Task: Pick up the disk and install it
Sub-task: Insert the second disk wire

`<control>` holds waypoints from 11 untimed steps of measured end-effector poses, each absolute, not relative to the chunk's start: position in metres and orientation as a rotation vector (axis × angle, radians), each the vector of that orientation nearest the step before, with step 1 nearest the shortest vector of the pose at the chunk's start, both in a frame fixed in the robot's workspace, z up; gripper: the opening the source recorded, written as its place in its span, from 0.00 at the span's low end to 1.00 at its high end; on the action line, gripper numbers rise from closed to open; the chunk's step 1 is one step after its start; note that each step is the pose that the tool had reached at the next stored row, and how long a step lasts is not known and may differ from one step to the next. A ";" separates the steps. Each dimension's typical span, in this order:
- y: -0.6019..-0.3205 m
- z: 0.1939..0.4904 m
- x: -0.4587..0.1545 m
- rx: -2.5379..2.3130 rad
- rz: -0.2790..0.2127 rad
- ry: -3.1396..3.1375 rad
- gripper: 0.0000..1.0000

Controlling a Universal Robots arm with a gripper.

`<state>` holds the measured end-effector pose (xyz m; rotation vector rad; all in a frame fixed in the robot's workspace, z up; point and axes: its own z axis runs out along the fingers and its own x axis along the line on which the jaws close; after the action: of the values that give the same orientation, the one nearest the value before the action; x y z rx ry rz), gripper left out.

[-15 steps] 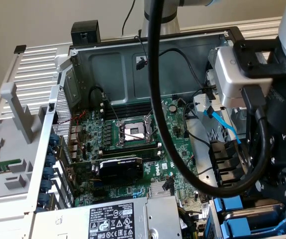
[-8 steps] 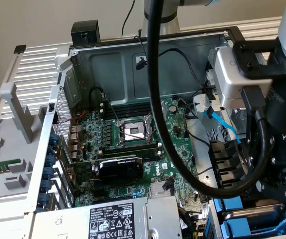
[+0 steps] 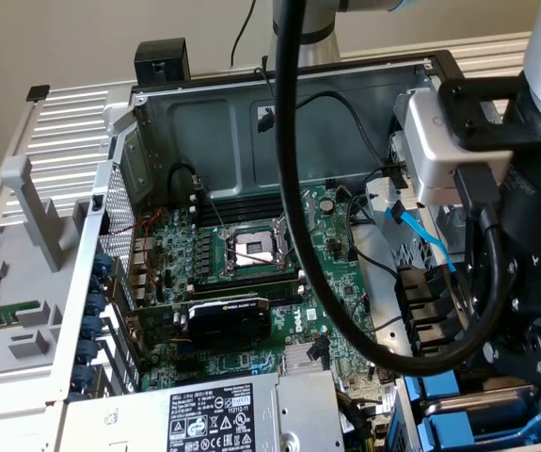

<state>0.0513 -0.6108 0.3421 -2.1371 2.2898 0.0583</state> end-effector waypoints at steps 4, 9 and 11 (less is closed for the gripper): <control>-0.611 0.341 0.051 -2.137 0.057 2.290 0.16; -0.611 0.340 0.051 -2.137 0.057 2.289 0.16; -0.611 0.340 0.051 -2.137 0.057 2.289 0.16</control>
<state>0.0512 -0.6109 0.3400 -2.1367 2.2895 0.0566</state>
